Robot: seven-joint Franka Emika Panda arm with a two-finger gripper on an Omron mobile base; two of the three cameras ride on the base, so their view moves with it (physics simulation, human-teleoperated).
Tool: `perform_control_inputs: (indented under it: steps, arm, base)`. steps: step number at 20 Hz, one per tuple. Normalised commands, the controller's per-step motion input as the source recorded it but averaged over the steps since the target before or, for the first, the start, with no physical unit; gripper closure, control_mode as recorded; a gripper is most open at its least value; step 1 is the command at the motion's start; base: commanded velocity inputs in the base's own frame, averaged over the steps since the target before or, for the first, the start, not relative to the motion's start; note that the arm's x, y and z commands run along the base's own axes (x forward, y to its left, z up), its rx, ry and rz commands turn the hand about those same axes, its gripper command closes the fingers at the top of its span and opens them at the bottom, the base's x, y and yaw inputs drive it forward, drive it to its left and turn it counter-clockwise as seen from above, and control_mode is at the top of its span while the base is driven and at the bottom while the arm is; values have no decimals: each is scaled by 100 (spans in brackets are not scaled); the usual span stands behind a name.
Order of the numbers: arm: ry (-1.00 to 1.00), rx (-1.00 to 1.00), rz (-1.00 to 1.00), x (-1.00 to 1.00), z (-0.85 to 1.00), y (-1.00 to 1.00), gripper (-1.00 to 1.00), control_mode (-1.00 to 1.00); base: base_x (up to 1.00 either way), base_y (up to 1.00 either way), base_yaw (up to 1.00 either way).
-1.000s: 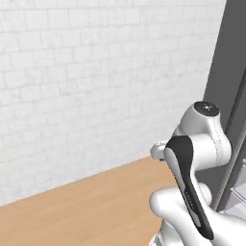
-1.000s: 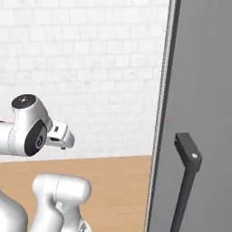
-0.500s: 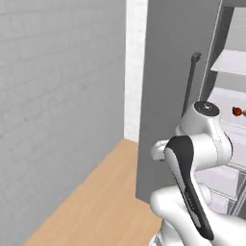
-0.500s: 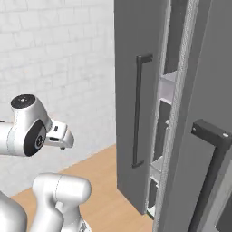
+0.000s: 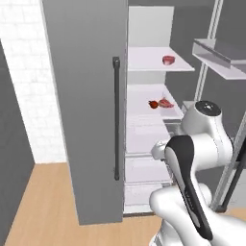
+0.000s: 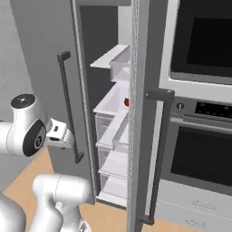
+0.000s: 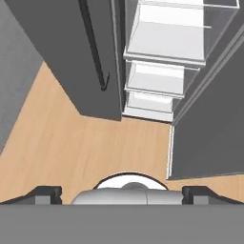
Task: Place one tomato and one steak in each tupperware on the nearby counter, to pack two identical lunches.
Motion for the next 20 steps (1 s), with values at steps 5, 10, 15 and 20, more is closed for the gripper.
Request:
perform_control_inputs:
  steps: [5,10,15,20]
  arm:
    - [0,0,0,0,0,0,-100,100]
    - [0,0,0,0,0,0,-100,100]
    - [0,0,0,0,0,0,-100,100]
    - [0,0,0,0,0,0,-100,100]
  base:
    - [57,26,-31]
    - [6,16,-64]
    - [14,25,-14]
    - [87,0,-9]
